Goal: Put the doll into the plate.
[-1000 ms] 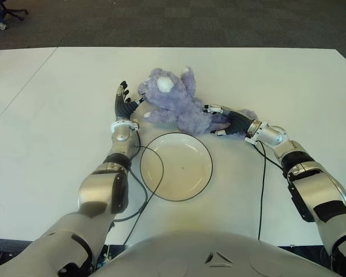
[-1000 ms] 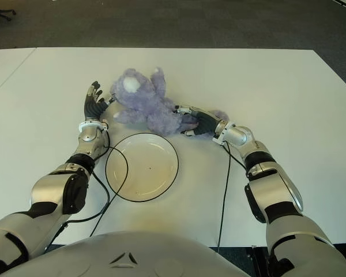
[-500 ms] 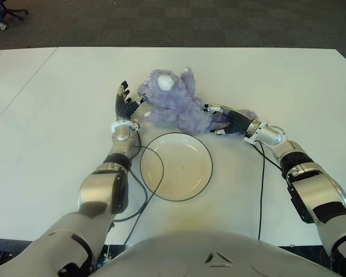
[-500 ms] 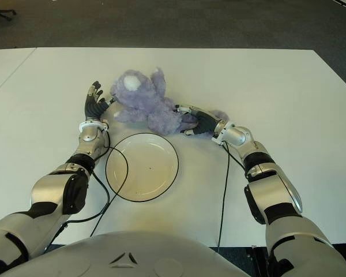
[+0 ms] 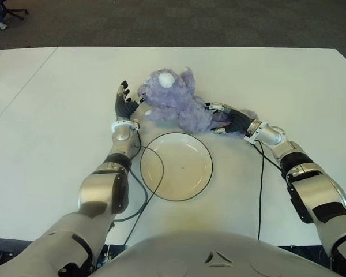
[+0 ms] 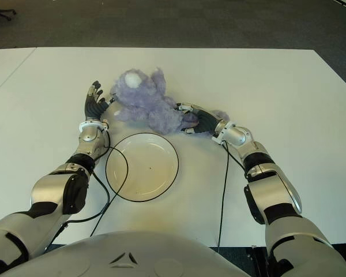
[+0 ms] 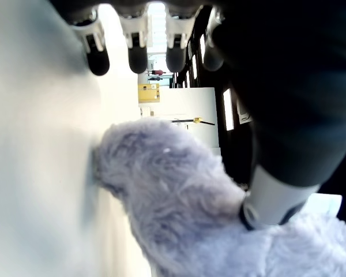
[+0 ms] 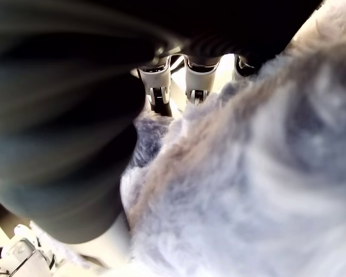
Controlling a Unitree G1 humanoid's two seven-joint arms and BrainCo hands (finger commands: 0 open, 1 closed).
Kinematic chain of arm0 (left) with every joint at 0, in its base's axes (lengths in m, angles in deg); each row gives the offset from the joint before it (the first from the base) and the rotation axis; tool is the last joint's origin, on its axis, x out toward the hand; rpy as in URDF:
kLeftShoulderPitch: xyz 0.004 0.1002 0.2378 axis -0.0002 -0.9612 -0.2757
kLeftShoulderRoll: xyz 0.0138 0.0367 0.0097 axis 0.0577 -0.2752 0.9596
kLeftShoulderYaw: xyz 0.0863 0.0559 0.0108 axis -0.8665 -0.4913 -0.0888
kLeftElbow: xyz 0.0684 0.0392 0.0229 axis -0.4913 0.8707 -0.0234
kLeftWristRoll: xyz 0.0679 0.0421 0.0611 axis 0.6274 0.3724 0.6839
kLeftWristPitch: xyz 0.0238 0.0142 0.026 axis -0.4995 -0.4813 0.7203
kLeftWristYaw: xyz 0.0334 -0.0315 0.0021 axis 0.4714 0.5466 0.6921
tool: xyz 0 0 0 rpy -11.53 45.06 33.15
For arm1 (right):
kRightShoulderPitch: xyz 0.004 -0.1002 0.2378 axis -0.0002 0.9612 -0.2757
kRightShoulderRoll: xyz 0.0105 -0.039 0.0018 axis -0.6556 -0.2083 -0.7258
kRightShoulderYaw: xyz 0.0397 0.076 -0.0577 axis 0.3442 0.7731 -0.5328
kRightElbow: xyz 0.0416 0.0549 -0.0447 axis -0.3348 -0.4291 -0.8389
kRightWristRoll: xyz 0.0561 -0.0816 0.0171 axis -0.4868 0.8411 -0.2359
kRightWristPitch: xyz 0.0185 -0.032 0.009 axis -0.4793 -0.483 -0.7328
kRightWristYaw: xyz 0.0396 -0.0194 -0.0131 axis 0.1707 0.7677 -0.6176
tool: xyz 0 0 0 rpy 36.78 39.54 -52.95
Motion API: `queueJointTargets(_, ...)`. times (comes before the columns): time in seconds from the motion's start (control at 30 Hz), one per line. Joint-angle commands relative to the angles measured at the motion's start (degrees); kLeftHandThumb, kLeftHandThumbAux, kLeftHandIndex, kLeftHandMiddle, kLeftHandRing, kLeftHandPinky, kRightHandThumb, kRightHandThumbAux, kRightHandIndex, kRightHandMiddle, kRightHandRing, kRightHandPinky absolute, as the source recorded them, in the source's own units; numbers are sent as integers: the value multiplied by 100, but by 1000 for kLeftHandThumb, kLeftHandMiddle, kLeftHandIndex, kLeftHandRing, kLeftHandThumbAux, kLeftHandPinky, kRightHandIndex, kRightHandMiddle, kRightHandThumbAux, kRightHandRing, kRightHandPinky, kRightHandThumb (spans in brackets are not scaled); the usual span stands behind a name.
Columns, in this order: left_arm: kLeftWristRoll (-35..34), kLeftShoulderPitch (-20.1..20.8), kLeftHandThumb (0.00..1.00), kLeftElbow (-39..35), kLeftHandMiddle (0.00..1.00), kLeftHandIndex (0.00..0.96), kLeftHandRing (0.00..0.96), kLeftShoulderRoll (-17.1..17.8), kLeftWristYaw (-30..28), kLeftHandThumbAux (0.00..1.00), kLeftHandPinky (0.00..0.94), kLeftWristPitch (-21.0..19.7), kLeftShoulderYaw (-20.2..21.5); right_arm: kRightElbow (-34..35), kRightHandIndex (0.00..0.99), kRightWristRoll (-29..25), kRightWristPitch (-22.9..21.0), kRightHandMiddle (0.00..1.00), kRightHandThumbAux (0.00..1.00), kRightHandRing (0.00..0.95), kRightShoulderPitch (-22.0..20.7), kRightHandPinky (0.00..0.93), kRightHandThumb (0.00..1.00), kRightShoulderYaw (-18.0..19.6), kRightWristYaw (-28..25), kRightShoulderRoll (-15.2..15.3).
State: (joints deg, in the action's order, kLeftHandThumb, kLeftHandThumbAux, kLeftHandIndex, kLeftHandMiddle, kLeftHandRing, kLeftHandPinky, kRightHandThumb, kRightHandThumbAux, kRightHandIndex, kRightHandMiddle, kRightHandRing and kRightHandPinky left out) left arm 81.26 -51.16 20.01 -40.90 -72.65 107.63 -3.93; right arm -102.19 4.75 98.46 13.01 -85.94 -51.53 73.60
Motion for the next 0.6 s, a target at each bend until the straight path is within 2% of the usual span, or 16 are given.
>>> queueJointTargets(0.03, -58, -836, 67, 539, 57, 40, 61, -329, -41, 777, 77, -424, 76, -166, 53, 283, -313, 119, 912, 187, 247, 289, 382, -88, -55, -10)
queueJointTargets(0.3, 5, -821, 62, 546, 53, 38, 55, -332, 3, 771, 79, -544, 19, -207, 55, 435, -432, 144, 889, 222, 208, 305, 333, -127, 269, -16)
queueJointTargets(0.33, 15, -821, 62, 547, 54, 36, 57, -334, 23, 775, 81, -552, 9, -205, 49, 474, -449, 151, 870, 236, 203, 318, 301, -144, 331, -12)
queueJointTargets(0.37, 0, -824, 61, 545, 54, 36, 58, -328, 14, 775, 82, -523, 26, -195, 48, 575, -522, 152, 867, 238, 176, 321, 295, -198, 420, 3)
queueJointTargets(0.43, -31, -832, 65, 540, 53, 38, 57, -323, -22, 782, 83, -455, 57, -189, 19, 748, -750, 153, 812, 252, 98, 322, 178, -309, 466, 31)
queueJointTargets(0.57, -48, -842, 65, 534, 51, 37, 54, -324, -55, 783, 81, -402, 74, -173, 9, 883, -1000, 155, 798, 255, 28, 323, 151, -404, 447, 50)
queueJointTargets(0.6, -56, -843, 65, 532, 51, 37, 54, -325, -71, 783, 81, -393, 80, -200, 9, 912, -1177, 155, 798, 255, -45, 323, 151, -443, 318, 70)
